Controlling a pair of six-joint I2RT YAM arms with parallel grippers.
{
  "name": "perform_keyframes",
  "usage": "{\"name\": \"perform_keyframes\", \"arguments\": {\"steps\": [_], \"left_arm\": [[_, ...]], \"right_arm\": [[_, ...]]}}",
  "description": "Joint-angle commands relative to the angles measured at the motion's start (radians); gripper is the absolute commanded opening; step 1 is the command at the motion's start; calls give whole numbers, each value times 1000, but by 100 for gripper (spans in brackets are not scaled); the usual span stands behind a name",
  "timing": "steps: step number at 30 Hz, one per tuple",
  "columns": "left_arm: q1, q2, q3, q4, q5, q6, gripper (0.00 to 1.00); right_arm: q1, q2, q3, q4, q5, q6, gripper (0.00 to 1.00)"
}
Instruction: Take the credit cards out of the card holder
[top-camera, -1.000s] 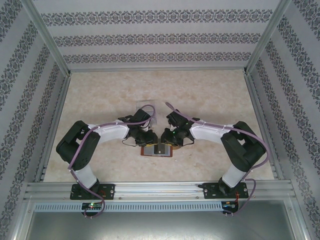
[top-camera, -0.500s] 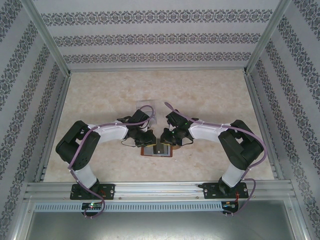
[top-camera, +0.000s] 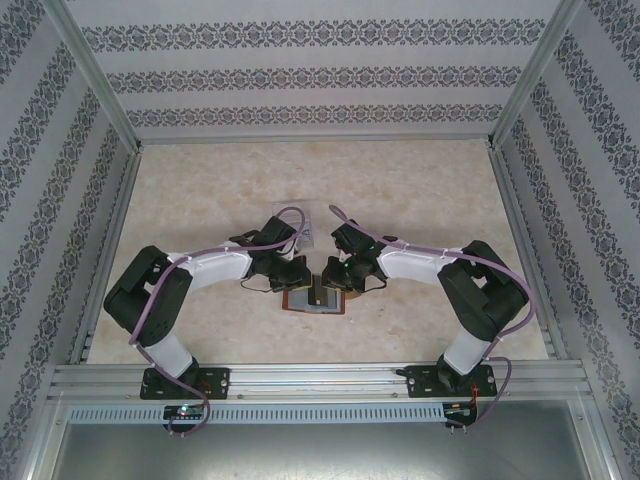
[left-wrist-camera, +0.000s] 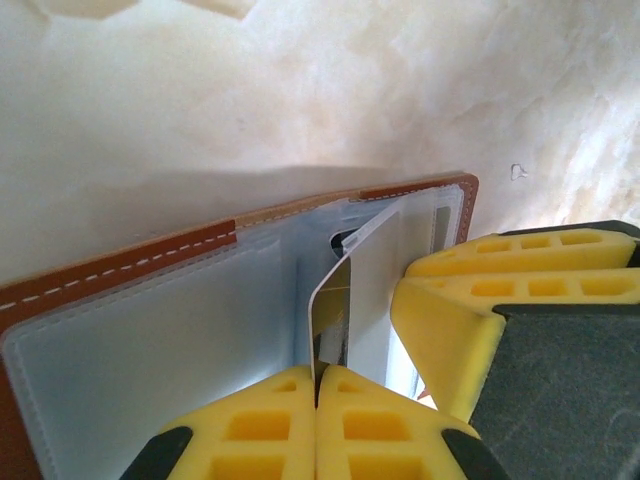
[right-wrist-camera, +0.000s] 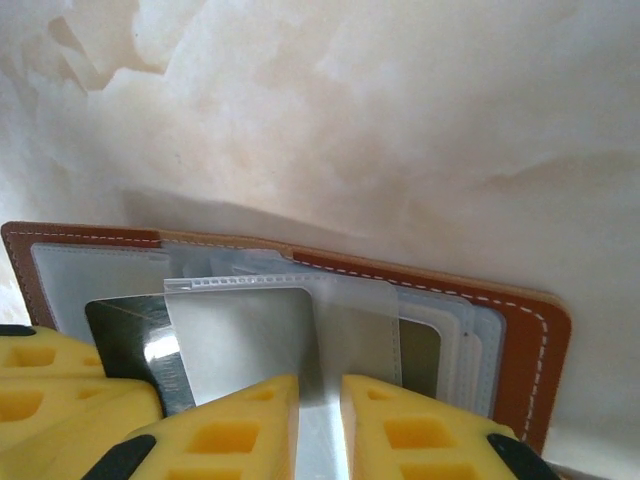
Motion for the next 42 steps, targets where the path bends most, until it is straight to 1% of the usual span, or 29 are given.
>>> {"name": "perform_keyframes", "arguments": {"steps": [1, 13, 20, 28, 32, 36, 42], "left_arm": [[26, -36, -14, -71, -44, 34, 6], [29, -66, 35, -214, -122, 92, 5], [29, -79, 45, -241, -145, 100, 5], [29, -59, 60, -242, -124, 111, 6], [25, -40, 69, -218, -69, 109, 8], [17, -16, 77, -186, -19, 99, 14], [1, -12, 84, -183, -18, 89, 15]], "right_arm": [[3, -9, 1, -74, 52, -18, 21], [3, -12, 4, -78, 56, -20, 21], [3, -10, 7, -78, 55, -22, 21], [3, -8, 9, -80, 51, -24, 21], [4, -5, 13, -79, 49, -26, 21], [4, -5, 17, -80, 48, -26, 21], [5, -5, 18, -82, 48, -25, 21]]}}
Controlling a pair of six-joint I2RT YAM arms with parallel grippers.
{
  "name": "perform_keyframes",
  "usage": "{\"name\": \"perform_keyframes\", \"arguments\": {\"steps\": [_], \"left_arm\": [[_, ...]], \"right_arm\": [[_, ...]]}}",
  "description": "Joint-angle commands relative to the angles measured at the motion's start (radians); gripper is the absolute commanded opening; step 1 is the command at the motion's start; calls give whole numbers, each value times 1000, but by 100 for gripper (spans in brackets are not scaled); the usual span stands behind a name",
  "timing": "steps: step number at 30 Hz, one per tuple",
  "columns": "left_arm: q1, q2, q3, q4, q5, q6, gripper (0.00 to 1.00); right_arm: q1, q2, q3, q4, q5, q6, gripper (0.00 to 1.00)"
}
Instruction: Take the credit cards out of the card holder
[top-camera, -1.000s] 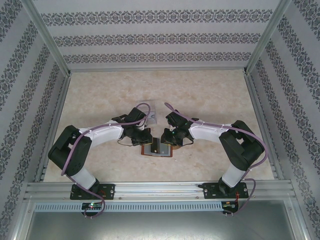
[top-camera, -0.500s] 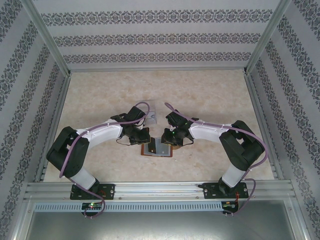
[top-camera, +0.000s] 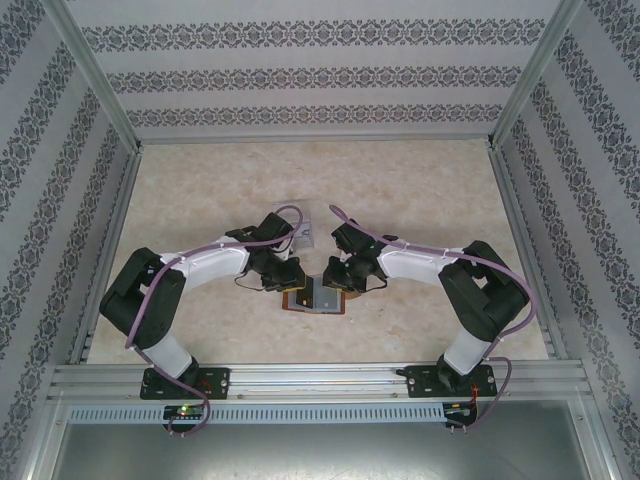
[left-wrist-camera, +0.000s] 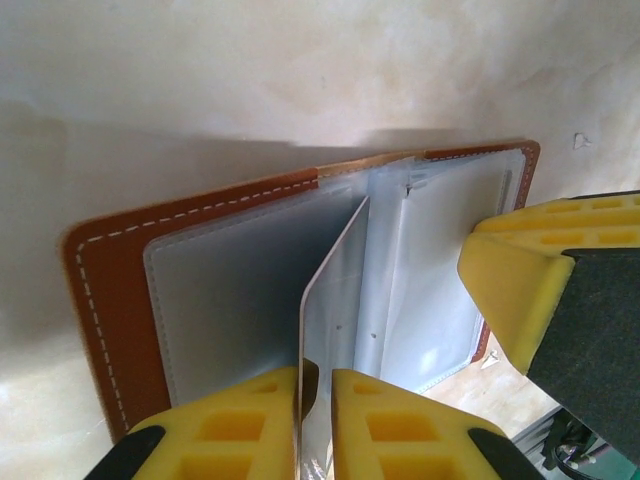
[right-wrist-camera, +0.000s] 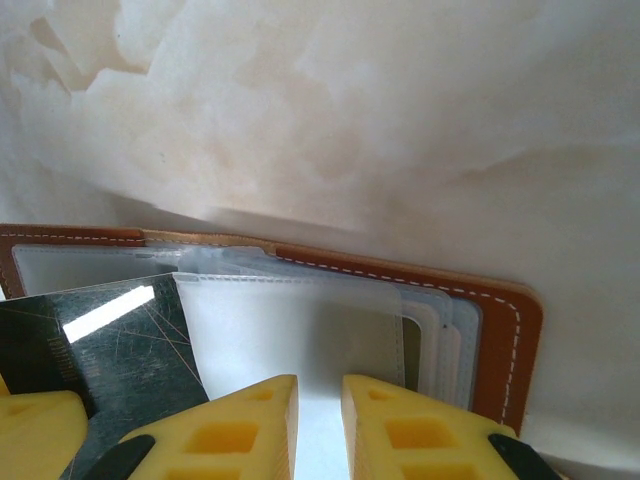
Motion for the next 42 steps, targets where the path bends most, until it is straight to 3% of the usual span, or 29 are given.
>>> {"name": "perform_keyframes", "arguments": {"steps": [1, 16, 25, 33, 42], "left_arm": [[-15, 6, 29, 7, 15, 1, 16], [-33, -19, 13, -23, -19, -18, 10], [-33, -14, 15, -29, -27, -14, 7], [-33, -32, 26, -38, -38, -11, 7], [-33, -42, 119, -196, -78, 130, 2]], "right_arm": [[4, -2, 11, -56, 32, -22, 21], [4, -17, 19, -74, 48, -29, 21], [3, -52, 37, -172, 136, -63, 26], [3, -89, 45, -193, 139, -65, 28], [-4, -126, 54, -216, 144, -75, 28]]}}
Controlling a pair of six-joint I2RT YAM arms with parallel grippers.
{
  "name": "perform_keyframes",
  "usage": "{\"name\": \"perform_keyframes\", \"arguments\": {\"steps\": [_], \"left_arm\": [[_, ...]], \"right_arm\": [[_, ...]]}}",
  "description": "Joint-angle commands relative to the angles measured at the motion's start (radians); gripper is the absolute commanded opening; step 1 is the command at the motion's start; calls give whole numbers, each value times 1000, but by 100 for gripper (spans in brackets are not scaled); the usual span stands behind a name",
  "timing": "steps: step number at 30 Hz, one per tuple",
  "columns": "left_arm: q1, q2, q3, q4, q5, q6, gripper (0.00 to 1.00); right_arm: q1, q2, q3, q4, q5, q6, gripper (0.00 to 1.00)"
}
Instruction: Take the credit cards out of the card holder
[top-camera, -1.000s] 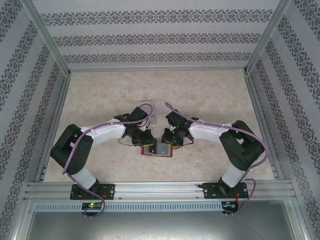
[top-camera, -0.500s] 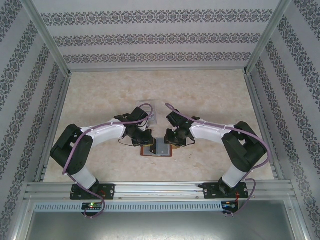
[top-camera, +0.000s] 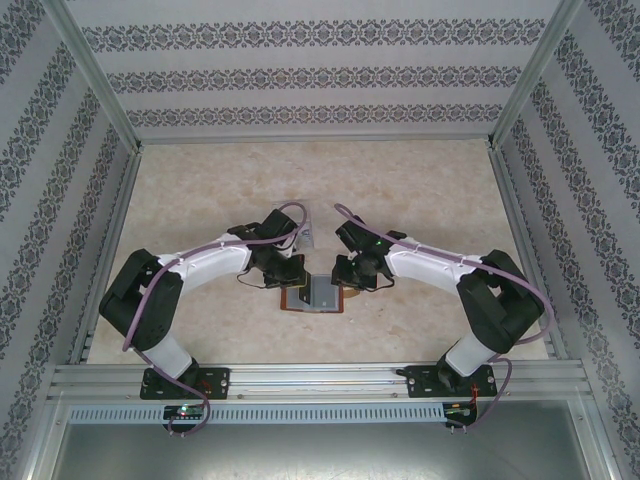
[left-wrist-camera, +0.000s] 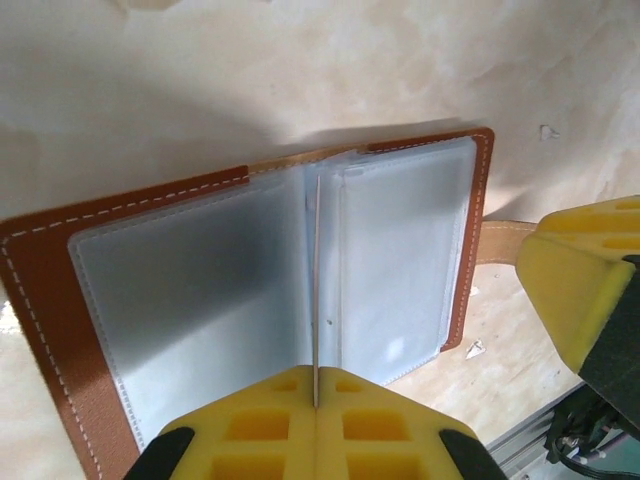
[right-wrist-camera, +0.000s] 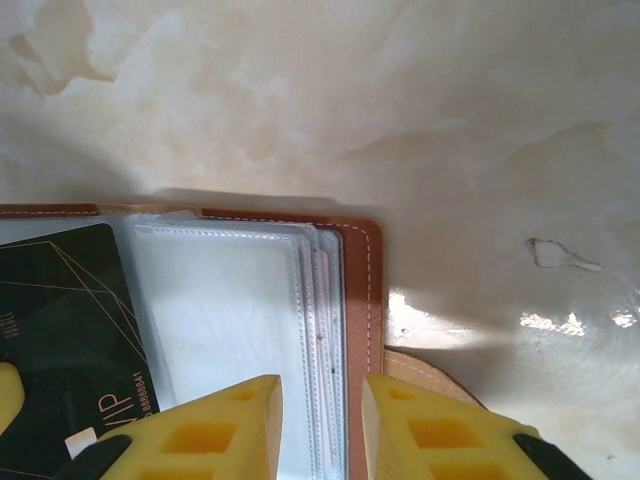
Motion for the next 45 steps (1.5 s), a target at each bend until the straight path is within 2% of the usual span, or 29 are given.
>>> {"name": "perform_keyframes", "arguments": {"steps": [1, 12, 14, 20, 34, 45], "left_arm": [[-8, -29, 65, -146, -40, 128, 2], [-9, 13, 245, -430, -44, 632, 0], [-9, 27, 278, -472, -80, 727, 0], [-9, -14, 252, -468, -148, 978, 0], [5, 18, 346, -495, -263, 1271, 0], [41, 146, 548, -541, -309, 1441, 0]], "right_arm": [[-5, -35, 22, -39, 28, -23, 28], [-26, -68, 25, -67, 30, -43, 29], [-28, -74, 23, -71, 31, -46, 28], [-46, -103, 5, -87, 37, -55, 28], [-123, -172, -50, -85, 15, -95, 27], [-174, -179, -53, -87, -19, -129, 27]]}}
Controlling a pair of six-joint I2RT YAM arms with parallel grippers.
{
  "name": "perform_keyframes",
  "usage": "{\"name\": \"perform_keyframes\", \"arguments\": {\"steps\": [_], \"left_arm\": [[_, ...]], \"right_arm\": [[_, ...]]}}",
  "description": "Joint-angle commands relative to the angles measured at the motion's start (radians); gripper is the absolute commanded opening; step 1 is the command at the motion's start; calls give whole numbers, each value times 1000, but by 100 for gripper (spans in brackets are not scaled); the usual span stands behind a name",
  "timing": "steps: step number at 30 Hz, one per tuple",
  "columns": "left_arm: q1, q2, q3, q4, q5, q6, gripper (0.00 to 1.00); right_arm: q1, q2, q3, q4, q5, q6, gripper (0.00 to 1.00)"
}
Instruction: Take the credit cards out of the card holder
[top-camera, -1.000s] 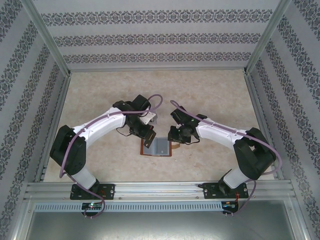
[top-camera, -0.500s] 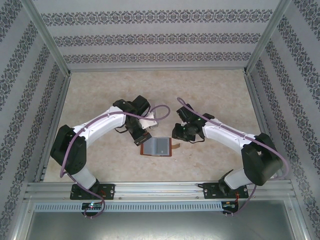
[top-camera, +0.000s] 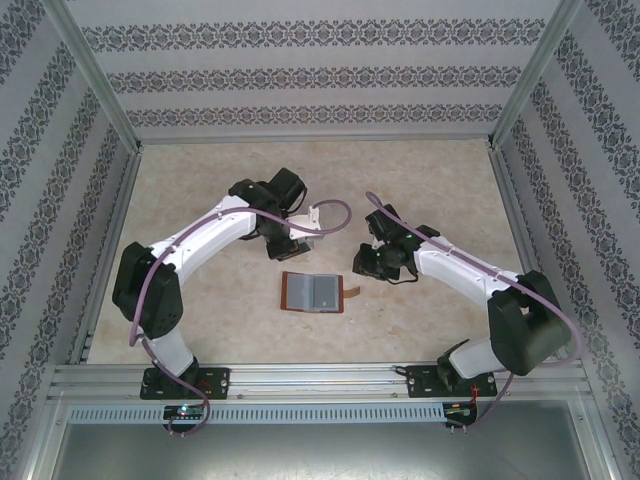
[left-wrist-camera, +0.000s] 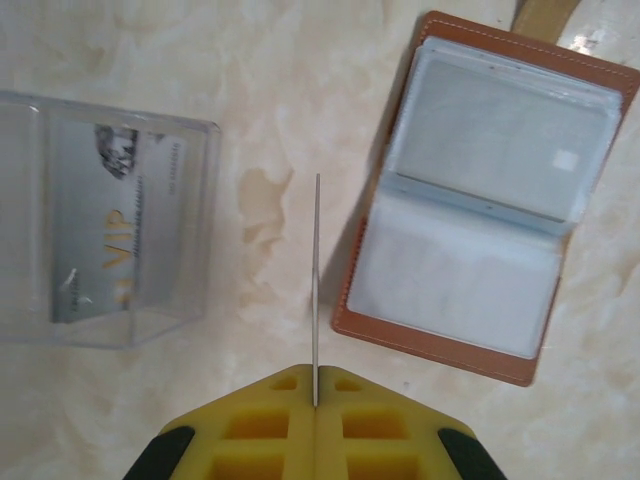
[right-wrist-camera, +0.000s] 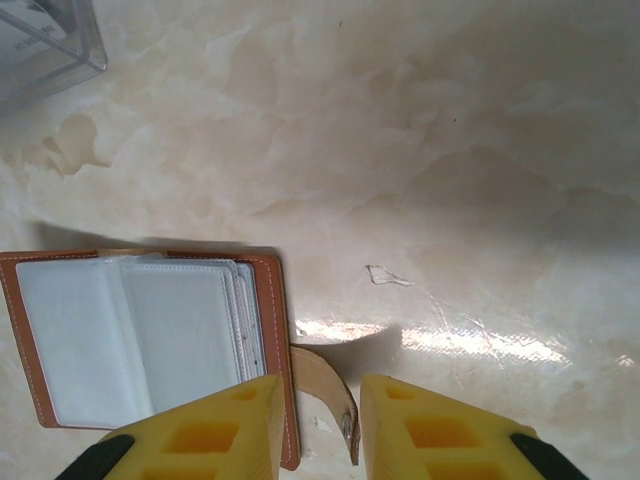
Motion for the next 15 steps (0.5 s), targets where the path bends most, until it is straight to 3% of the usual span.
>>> {"name": "perform_keyframes", "arguments": {"steps": [1, 15], "left_arm": [[17, 55, 83, -77, -44, 101, 0], [88, 242, 350, -146, -143, 218, 0]], "right_arm": [[-16, -16, -6, -19, -20, -26, 27], [-43, 14, 25, -41, -37, -54, 27]]}}
